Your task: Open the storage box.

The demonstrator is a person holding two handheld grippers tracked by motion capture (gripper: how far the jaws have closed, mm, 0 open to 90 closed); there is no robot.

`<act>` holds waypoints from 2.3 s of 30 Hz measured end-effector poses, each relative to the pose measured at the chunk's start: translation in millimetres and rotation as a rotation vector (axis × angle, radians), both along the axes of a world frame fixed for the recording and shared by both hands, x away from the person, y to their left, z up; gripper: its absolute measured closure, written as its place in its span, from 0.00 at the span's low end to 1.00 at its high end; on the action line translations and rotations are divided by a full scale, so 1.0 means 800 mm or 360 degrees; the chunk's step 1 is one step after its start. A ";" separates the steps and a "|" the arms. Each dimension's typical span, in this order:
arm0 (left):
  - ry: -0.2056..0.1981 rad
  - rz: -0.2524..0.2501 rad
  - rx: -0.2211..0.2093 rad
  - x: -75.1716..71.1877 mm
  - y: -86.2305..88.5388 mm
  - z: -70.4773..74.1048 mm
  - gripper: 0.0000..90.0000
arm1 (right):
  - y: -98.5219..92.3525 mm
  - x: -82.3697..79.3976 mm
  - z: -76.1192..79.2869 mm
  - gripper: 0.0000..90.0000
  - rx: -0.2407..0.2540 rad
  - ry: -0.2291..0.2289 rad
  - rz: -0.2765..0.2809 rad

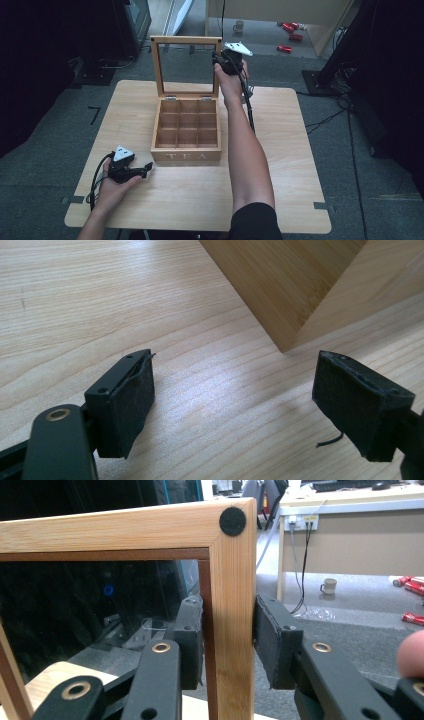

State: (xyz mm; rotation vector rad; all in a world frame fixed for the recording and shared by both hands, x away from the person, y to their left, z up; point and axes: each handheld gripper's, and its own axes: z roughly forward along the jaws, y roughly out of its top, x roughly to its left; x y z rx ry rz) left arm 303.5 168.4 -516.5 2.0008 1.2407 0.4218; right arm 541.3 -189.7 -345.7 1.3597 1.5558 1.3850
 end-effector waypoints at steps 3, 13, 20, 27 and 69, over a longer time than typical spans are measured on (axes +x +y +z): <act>0.0000 0.0001 -0.0007 0.000 0.001 0.000 0.20 | 0.001 0.010 0.001 0.74 0.0022 0.0046 -0.0016; -0.0008 0.0048 0.0067 0.000 -0.004 0.000 0.17 | 0.001 0.024 -0.003 0.73 0.0071 0.0092 -0.0036; -0.0019 0.0039 0.0099 -0.001 -0.006 -0.001 0.15 | 0.002 0.030 -0.001 0.72 0.0100 0.0145 -0.0054; -0.0015 0.0029 0.0087 0.000 -0.006 -0.001 0.15 | -0.003 0.023 -0.005 0.54 0.0140 0.0181 -0.0024; -0.0023 0.0027 0.0117 -0.002 -0.008 -0.001 0.17 | -0.110 -0.179 -0.068 0.10 -0.0193 0.0339 0.0093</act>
